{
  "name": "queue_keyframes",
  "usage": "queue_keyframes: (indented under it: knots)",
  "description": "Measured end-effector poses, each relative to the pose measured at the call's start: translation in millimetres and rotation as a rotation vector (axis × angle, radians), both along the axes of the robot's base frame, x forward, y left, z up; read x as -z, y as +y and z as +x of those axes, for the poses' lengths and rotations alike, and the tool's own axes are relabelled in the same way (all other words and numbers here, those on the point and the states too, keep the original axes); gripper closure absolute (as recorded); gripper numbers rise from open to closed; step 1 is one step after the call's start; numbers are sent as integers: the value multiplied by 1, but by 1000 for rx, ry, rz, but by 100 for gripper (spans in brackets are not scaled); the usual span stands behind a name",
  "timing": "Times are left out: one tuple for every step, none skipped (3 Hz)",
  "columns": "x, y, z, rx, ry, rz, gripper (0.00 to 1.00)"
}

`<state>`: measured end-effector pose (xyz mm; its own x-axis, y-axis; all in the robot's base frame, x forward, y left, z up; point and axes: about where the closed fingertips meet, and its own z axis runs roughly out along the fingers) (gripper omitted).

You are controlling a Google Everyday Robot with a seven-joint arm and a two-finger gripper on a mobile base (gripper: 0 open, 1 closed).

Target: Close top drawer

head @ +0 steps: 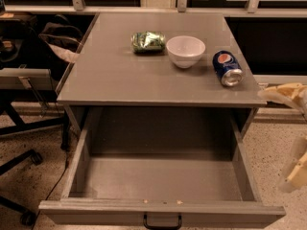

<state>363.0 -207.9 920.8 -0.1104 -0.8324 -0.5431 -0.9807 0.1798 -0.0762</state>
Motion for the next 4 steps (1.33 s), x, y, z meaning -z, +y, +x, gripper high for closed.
queue_keyframes:
  knots:
    - [15,0,-2,125,26,20,0]
    - [15,0,-2,125,26,20,0]
    - [17,2,-5,154,-5,49,0]
    - [32,1,-11,212,-10,77,0]
